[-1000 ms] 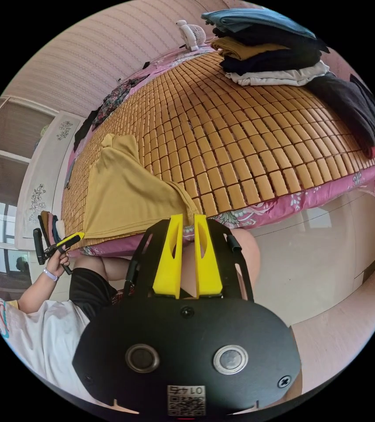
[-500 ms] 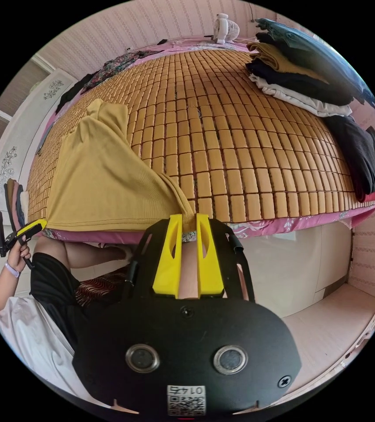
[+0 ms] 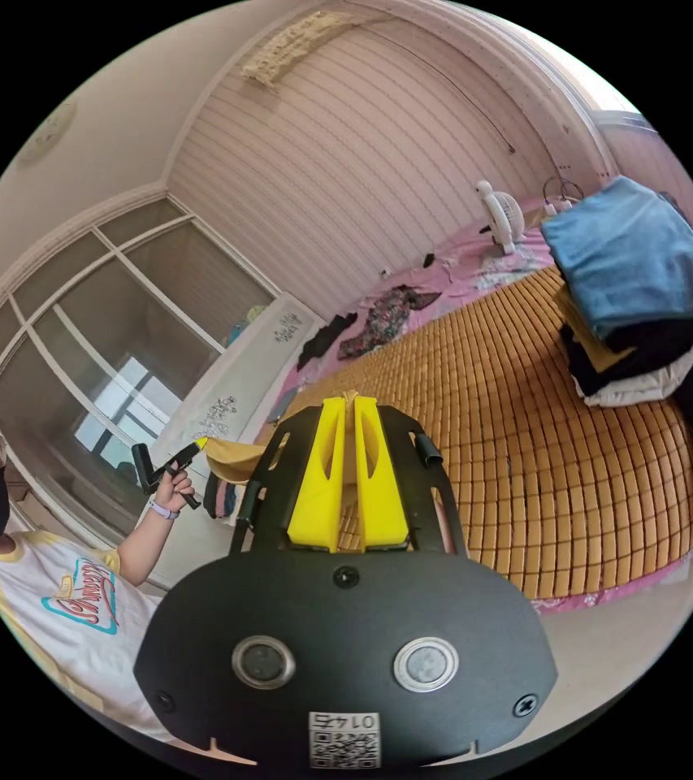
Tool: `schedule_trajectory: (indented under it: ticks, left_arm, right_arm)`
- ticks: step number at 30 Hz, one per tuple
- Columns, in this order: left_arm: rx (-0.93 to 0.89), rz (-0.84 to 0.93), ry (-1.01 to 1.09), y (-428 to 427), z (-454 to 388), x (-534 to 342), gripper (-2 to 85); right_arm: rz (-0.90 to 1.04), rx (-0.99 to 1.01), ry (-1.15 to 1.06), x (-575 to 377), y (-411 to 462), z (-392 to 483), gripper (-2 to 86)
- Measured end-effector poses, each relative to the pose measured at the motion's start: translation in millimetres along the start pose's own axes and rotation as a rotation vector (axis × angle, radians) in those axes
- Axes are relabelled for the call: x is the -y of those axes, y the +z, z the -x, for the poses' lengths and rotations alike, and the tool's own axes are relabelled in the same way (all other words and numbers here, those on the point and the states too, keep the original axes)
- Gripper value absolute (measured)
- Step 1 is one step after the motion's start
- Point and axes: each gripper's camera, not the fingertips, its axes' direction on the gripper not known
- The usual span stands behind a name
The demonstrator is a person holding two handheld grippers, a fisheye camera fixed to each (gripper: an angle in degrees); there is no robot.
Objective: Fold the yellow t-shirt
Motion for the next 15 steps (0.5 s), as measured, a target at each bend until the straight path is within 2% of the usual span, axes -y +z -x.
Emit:
schedule_trajectory:
  ticks: [6,10,15]
  left_arm:
    - [-0.02,-0.407,0.163,-168,-43,64,-0.7]
    - [-0.068,-0.601,0.222,-257,-69,61,-0.7]
    - [0.022,-0.856,0.409,-361,-115,26,-0.7]
  right_arm:
    - [-0.296,0.187,-0.298,40,-101,106,1.1]
    - [-0.442,0.363,-0.448,32,-170,162,1.0]
    - [-0.522,0.506,-0.615,21,-225,208,1.0]
